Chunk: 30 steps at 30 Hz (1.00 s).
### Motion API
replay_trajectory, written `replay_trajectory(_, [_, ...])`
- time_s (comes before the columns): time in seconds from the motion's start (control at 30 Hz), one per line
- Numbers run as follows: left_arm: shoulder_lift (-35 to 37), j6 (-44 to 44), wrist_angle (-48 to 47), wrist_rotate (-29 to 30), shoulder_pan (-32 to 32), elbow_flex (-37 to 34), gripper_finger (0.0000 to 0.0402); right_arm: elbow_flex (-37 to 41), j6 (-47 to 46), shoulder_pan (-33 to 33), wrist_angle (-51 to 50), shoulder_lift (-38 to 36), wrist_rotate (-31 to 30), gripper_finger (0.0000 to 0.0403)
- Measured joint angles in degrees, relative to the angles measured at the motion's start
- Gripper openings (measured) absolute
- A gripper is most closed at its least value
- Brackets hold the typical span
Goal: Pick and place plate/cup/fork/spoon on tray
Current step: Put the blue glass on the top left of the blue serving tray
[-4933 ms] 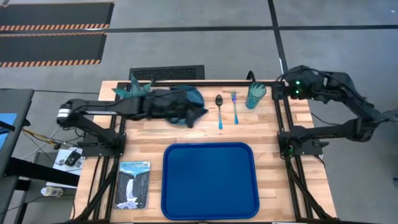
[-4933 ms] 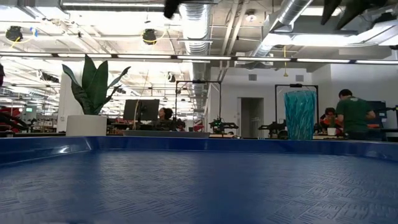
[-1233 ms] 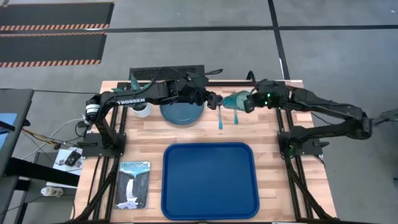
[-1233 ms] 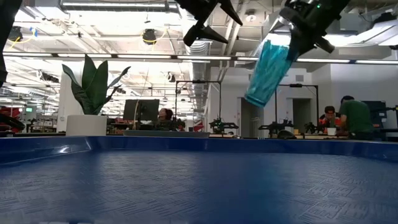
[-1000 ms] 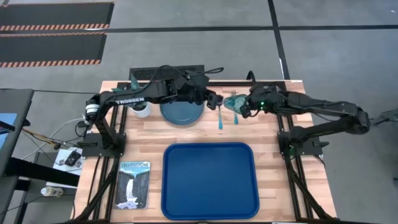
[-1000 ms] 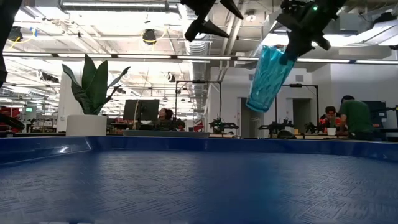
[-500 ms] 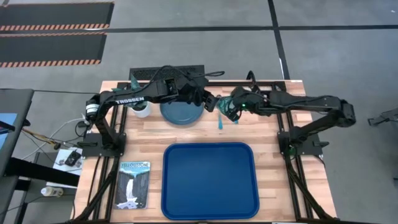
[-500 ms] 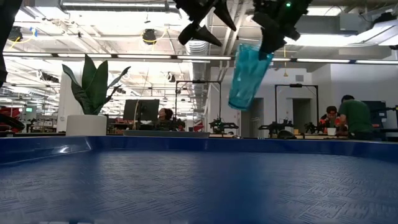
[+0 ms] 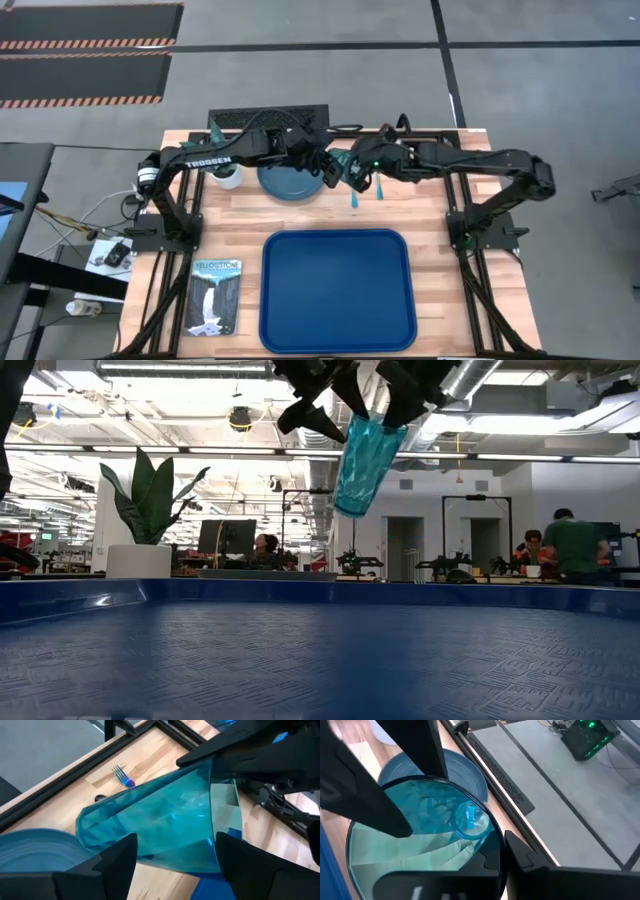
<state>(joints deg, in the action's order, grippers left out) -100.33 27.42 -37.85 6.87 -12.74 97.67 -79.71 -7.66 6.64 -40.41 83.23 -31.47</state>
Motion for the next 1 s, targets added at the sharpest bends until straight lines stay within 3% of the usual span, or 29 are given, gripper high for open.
replay_trajectory(0.1, [0.0,0.0,-1.1,0.1,0.0,0.0,0.0240,-0.6,0.1,-0.7,0.1,1.3,0.0,0.0011])
replay_trajectory(0.2, [0.0,0.2,-1.9,0.3,0.0,0.0,0.0202,-0.6,0.0,-1.5,0.3,2.3,0.1,0.0018])
replay_trajectory(0.5, [-0.1,-1.7,-3.2,0.0,-0.2,-0.1,0.0019,-0.7,1.4,-3.6,3.5,2.4,-0.3,0.0024])
replay_trajectory(0.83, [-0.2,-3.4,-4.2,-1.1,-0.3,-0.1,0.0001,-0.9,0.2,-3.7,3.5,2.3,0.9,0.0061])
replay_trajectory(1.0, [-0.2,-5.0,-4.9,-3.5,-0.9,-0.1,0.0000,-0.8,-3.6,-3.7,2.9,2.0,4.3,0.0090])
